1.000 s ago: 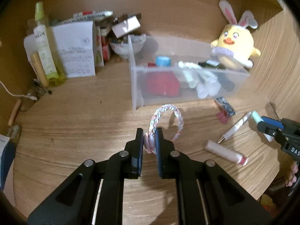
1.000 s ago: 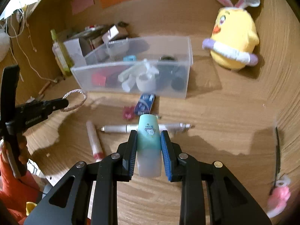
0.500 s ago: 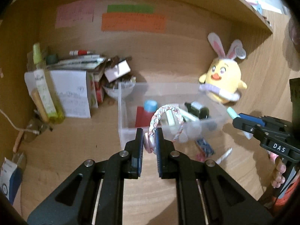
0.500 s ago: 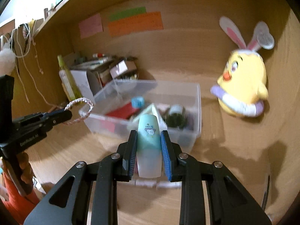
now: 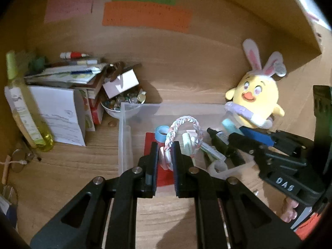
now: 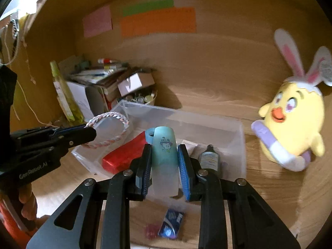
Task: Organize objects
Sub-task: 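Drop the bracelet into the bin with left tool while right places mint-green bottle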
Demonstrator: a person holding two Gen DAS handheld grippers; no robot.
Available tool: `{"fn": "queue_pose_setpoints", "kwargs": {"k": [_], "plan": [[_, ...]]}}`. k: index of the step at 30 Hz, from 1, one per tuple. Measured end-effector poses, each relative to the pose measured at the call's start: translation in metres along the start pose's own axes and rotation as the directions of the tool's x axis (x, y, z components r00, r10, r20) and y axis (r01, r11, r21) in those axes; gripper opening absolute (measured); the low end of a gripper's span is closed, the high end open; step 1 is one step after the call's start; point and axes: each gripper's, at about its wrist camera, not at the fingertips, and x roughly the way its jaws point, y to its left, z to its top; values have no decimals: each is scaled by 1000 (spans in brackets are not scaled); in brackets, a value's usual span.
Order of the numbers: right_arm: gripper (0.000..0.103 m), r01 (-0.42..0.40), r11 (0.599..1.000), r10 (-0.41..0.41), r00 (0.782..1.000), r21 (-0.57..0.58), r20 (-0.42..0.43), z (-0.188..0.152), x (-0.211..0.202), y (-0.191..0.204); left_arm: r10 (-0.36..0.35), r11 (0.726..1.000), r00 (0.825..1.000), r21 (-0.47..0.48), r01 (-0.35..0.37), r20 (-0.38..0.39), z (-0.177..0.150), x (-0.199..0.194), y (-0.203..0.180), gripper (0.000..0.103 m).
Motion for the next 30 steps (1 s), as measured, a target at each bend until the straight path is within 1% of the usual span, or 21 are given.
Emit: {"fn": "queue_pose_setpoints", "kwargs": {"k": [3,6,9,12,14,16,19,21,22,24,26,28,29,30], "plan": [[23,-3,1000,3,999,-4,-49,2,22,-2,7,1000,999,5,-7,-43,2,19,0,12],[23,-9,1000,8,995,-6,-96,3,39,-6,31,999,996,24,-29,-79,2,35,0,12],[23,-13,1000,12,991,0,-133,3,54,-12,31,999,994,30,-28,-107,-1,48,1,12],[23,-13,1000,14,986,8,-163,2,65,-17,29,999,992,33,-25,-123,-3,56,1,12],[23,-16,1000,17,983,9,-181,0,71,-19,46,998,992,48,-41,-117,-5,57,-1,12],[23,-14,1000,14,982,2,-191,-1,75,-18,41,997,992,64,-33,-120,-5,57,-3,13],[23,-10,1000,9,980,-8,-201,-1,80,-16,39,997,993,74,-31,-114,-6,55,-6,23],[23,-13,1000,10,977,-15,-211,-2,81,-15,48,996,994,81,-40,-101,-6,52,-7,33],[23,-12,1000,8,977,-20,-215,-2,82,-14,52,996,994,84,-44,-94,-6,49,-7,36],[32,-3,1000,-4,977,-31,-214,-2,80,-12,51,995,996,84,-44,-78,-6,43,-9,49],[38,6,999,-13,980,-36,-200,-1,74,-12,51,996,997,83,-46,-57,-5,35,-10,56],[43,13,999,-19,983,-36,-183,1,67,-13,56,995,998,87,-52,-40,-5,27,-11,59],[46,14,999,-19,985,-33,-173,2,61,-14,60,994,998,90,-57,-30,-5,23,-13,64],[49,15,999,-19,986,-30,-165,2,57,-15,66,994,998,93,-64,-18,-5,17,-14,71]]}}
